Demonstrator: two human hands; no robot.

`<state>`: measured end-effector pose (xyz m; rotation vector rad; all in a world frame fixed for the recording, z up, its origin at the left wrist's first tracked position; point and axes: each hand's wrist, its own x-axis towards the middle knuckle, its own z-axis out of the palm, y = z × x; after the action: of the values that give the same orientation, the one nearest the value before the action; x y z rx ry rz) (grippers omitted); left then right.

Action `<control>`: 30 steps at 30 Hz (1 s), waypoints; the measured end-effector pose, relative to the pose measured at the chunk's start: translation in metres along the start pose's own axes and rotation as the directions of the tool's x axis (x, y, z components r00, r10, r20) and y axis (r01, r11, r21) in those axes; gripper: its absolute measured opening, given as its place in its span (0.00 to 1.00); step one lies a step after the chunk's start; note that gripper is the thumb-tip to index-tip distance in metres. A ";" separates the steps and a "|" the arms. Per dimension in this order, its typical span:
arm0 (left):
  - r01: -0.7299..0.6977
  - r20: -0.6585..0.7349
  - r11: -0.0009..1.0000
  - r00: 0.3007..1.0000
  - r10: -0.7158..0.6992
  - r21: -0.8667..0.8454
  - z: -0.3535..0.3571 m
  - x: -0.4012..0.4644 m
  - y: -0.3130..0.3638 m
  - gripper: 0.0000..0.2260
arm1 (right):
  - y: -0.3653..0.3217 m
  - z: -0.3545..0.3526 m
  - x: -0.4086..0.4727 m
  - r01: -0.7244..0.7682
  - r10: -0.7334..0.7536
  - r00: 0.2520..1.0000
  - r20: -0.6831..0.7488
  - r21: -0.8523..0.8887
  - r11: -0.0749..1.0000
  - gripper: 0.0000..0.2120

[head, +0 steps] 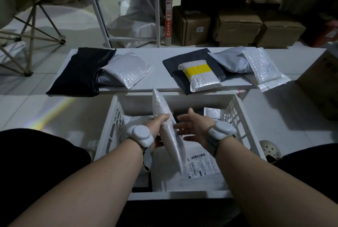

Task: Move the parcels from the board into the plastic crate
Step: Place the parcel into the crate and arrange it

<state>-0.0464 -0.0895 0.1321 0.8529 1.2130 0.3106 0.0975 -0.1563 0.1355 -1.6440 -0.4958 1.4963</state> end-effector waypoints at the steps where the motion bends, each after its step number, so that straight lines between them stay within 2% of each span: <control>1: 0.032 0.005 0.999 0.999 -0.032 -0.021 -0.002 0.000 0.000 0.34 | -0.001 0.001 0.000 -0.017 0.017 1.000 0.007 0.012 1.000 0.22; 5: 0.061 0.047 0.994 0.997 -0.057 -0.092 0.002 -0.002 0.003 0.19 | -0.005 -0.002 0.004 -0.050 0.045 0.989 -0.142 -0.029 0.998 0.14; 7: 0.045 0.074 0.992 0.997 -0.037 -0.116 0.003 -0.005 0.006 0.17 | 0.001 -0.016 0.017 -0.079 0.022 0.971 -0.236 -0.236 0.969 0.15; 9: 0.036 0.104 0.988 0.994 -0.021 -0.148 0.004 -0.008 0.010 0.17 | 0.008 -0.026 0.022 -0.154 0.022 0.953 -0.301 -0.423 0.893 0.23; 10: 0.040 0.115 0.986 0.993 -0.021 -0.161 0.004 -0.008 0.012 0.18 | 0.010 -0.027 0.021 -0.174 0.036 0.949 -0.314 -0.424 0.889 0.27; 13: 0.031 0.141 0.984 0.990 -0.005 -0.176 0.001 -0.005 0.013 0.17 | 0.017 -0.024 0.013 -0.197 0.115 0.941 -0.319 -0.238 0.951 0.36; 15: 0.045 0.174 0.985 0.985 -0.015 -0.169 0.002 -0.007 0.014 0.17 | 0.021 -0.024 0.012 -0.202 0.146 0.949 -0.279 -0.181 0.963 0.38; 17: 0.052 0.170 0.988 0.985 -0.027 -0.147 0.002 -0.006 0.012 0.18 | 0.023 -0.027 0.015 -0.186 0.140 0.964 -0.228 -0.193 0.963 0.34; 20: 0.038 0.138 0.992 0.990 -0.022 -0.116 0.001 -0.003 0.007 0.16 | 0.024 -0.032 0.019 -0.123 0.050 0.965 -0.258 -0.276 0.953 0.30; 24: 0.006 0.094 0.997 0.996 0.001 -0.075 -0.003 0.007 0.000 0.16 | 0.021 -0.040 0.013 -0.162 0.055 0.953 -0.298 -0.348 0.923 0.42; 28: -0.016 0.023 1.000 1.000 0.017 -0.013 -0.016 0.012 -0.003 0.12 | 0.016 -0.045 0.002 -0.135 0.018 0.957 -0.289 -0.387 0.912 0.28; 30: 0.017 0.001 0.999 1.000 -0.017 0.028 -0.020 0.015 -0.004 0.09 | 0.016 -0.046 -0.003 -0.124 0.007 0.959 -0.283 -0.398 0.909 0.24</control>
<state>-0.0605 -0.0744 0.1172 0.8663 1.2248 0.2801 0.1364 -0.1815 0.1220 -2.1828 -0.6363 1.2329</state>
